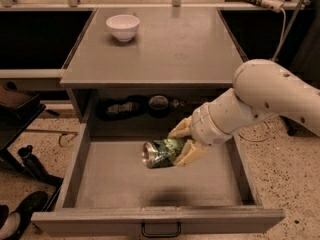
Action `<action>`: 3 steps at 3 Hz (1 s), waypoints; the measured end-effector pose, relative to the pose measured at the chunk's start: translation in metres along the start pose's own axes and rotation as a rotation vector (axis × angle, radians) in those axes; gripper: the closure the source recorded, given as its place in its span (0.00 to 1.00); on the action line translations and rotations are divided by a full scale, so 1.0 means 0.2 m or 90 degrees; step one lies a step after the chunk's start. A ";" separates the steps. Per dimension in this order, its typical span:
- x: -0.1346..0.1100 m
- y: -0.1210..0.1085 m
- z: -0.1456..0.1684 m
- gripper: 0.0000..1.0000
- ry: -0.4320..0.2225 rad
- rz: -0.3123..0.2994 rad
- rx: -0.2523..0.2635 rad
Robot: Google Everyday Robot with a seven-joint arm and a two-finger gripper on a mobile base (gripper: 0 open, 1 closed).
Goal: Place green can into top drawer
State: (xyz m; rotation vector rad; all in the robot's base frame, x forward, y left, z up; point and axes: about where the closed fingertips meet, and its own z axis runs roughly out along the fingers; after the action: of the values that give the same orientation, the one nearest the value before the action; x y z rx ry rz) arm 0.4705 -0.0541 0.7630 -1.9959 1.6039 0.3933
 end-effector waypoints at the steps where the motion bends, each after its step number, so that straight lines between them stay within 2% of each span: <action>1: 0.06 -0.07 0.04 1.00 -0.011 0.048 0.044; 2: 0.18 -0.26 0.11 1.00 -0.024 0.131 0.115; 3: 0.28 -0.37 0.20 1.00 -0.002 0.173 0.143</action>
Offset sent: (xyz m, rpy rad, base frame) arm 0.1242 -0.0233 -0.0453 0.1863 -0.0310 -0.4666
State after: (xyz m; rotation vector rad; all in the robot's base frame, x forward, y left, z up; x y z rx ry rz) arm 0.5599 -0.0654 0.7166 -1.6161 1.8359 0.3016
